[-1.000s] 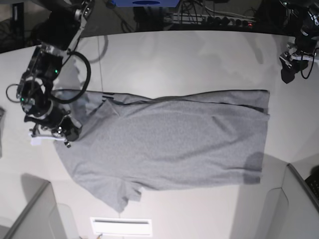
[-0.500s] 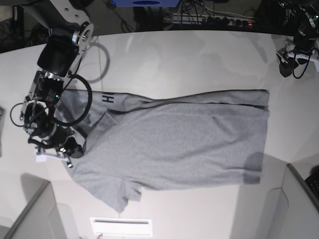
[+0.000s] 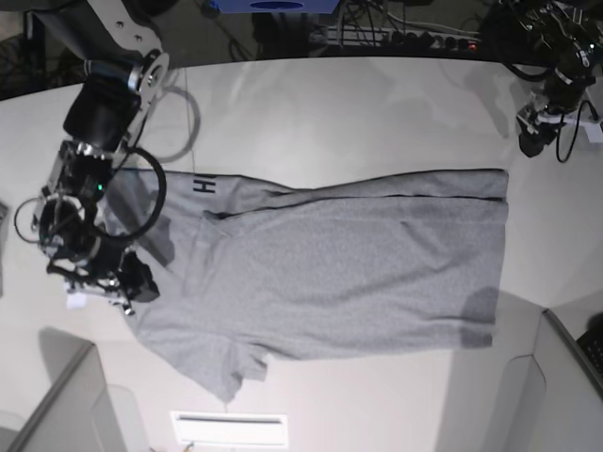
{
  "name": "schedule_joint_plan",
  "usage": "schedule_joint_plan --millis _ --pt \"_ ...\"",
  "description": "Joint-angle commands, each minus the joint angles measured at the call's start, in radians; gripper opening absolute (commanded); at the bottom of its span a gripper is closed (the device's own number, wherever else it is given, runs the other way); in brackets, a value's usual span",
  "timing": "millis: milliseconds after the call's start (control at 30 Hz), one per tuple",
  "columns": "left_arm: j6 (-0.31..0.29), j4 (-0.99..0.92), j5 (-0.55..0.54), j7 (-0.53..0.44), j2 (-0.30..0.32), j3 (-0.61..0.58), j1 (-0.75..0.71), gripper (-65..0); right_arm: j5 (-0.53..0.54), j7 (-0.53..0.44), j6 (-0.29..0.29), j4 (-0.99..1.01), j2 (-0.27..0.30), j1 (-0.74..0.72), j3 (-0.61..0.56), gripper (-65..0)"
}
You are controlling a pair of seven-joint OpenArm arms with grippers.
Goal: Fold the T-shirt properly
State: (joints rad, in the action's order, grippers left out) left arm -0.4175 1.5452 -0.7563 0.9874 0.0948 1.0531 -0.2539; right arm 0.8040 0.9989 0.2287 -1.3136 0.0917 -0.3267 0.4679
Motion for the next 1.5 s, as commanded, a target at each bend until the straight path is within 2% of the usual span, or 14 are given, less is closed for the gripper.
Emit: schedule_joint_plan --millis 0,100,200,300,367,567,733,833,900,1033,1100,1233,1367,1467 --pt "-0.004 0.001 -0.016 -0.009 0.013 0.003 0.008 -10.4 0.019 -0.002 -0.013 -0.067 0.007 0.002 0.002 -43.5" --pt "-0.004 -0.045 -0.016 -0.009 0.015 0.002 0.055 -12.7 0.019 -0.012 -0.013 -0.191 0.003 0.094 0.002 -43.5" --pt "-0.004 -0.099 -0.015 -0.011 0.021 -0.041 0.09 -24.8 0.036 -0.016 -0.015 -0.297 -0.016 0.192 0.004 -43.5" --pt "-0.004 -0.144 -0.015 -0.012 0.023 -0.081 0.126 -32.9 0.056 -0.065 -0.016 -0.389 -0.017 0.298 -0.001 -43.5" --pt "-0.004 -0.151 -0.015 -0.012 0.023 -0.098 0.144 -32.9 0.068 -0.101 -0.018 -0.43 -0.016 0.354 -0.004 -43.5" --pt "0.001 -0.156 -0.015 -0.012 0.018 -0.145 0.189 -25.2 0.065 -0.131 -0.018 -0.455 -0.01 0.433 0.002 -43.5" --pt "0.001 -0.199 -0.015 -0.012 0.016 -0.147 0.218 -25.2 0.068 -0.134 -0.018 -0.452 -0.016 0.466 0.005 -43.5" --pt "0.001 -0.225 -0.015 -0.011 0.015 -0.149 0.222 -25.3 0.07 -0.211 -0.018 -0.449 -0.023 0.501 0.032 -43.5" --pt "0.001 -0.226 -0.015 -0.011 0.015 -0.149 0.221 -25.5 0.07 -0.254 -0.013 -0.433 -0.05 0.518 0.067 -43.5" --pt "0.001 -0.226 -0.015 -0.009 0.015 -0.149 0.218 -25.7 0.068 -0.219 -0.012 -0.357 -0.059 0.516 0.13 -42.6" --pt "0.001 -0.226 -0.015 -0.008 0.015 -0.149 0.216 -25.7 0.068 -0.211 -0.012 -0.303 -0.06 0.516 0.154 -39.9" --pt "0.001 -0.226 -0.015 -0.008 0.015 -0.149 0.215 -25.7 0.064 -0.209 -0.012 -0.252 -0.062 0.521 0.17 -30.6" --pt "0.001 -0.225 -0.015 -0.008 0.015 -0.161 0.213 -25.7 0.062 -0.214 -0.012 -0.238 -0.059 0.518 0.17 -29.4" --pt "0.001 -0.223 -0.015 -0.008 0.015 -0.21 0.212 -25.7 0.061 -0.255 -0.012 -0.183 -0.056 0.496 0.16 -29.6"
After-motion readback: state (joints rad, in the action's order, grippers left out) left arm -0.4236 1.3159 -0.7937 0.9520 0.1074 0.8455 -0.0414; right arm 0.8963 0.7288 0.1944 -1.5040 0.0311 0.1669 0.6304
